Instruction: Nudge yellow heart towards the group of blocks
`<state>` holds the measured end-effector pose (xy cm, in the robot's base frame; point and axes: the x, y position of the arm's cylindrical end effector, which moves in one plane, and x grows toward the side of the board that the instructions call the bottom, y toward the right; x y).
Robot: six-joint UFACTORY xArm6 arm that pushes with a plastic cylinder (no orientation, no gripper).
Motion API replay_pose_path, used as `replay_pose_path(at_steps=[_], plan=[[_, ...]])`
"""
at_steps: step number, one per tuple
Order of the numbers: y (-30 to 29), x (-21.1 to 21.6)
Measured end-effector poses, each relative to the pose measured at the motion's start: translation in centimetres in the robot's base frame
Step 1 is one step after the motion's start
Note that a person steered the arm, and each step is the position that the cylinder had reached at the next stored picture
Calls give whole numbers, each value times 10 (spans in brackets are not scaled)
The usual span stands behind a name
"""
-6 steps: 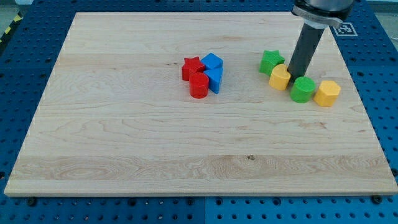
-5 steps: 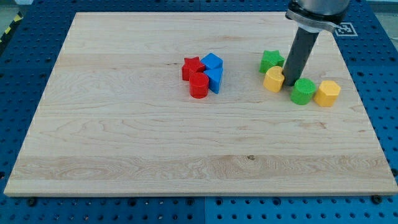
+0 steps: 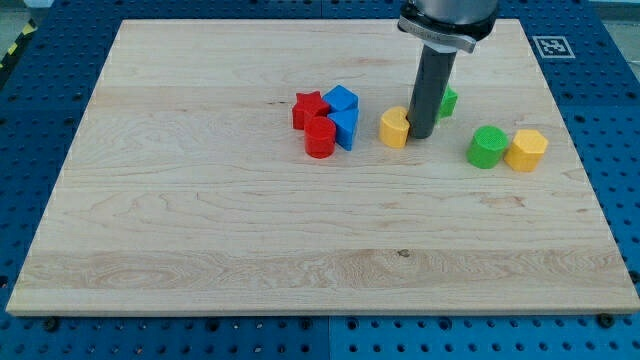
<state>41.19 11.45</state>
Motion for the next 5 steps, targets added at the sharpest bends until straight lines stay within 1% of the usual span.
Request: replay_pose_path(at_steps=[2,3,4,5], plan=[[-4,0],[-21,0],[-60,0],[-73,0]])
